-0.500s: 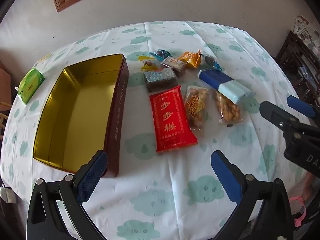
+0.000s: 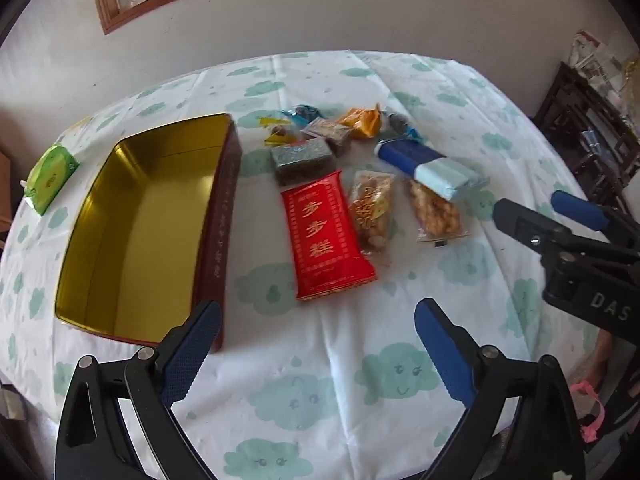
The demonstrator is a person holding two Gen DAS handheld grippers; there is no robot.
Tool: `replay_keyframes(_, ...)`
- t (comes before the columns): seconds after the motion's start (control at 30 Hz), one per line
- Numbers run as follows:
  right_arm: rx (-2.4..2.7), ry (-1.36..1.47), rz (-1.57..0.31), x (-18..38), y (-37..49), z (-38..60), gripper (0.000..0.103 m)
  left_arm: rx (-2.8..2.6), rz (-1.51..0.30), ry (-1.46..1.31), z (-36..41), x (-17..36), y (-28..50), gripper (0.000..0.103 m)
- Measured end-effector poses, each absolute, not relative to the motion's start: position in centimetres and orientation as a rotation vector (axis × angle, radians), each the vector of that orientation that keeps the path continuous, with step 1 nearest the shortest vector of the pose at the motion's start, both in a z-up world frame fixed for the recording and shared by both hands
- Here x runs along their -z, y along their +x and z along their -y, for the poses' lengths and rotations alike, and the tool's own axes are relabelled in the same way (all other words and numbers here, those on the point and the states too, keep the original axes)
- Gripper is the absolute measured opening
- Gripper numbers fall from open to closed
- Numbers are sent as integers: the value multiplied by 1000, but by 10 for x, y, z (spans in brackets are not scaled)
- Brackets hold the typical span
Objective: Organize snacks
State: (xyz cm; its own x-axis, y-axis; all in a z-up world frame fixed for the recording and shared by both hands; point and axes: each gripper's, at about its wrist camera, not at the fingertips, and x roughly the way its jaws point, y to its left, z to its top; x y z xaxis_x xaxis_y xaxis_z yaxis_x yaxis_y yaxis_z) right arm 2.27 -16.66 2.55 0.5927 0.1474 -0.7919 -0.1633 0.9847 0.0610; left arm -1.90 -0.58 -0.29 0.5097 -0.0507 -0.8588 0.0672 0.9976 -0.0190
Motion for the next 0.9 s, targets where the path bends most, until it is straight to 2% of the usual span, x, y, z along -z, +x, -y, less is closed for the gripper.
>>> replay_keyframes(0.9,-188,-40,-939,-12,29,165,92,34,-1077,67,5,18,-13,96)
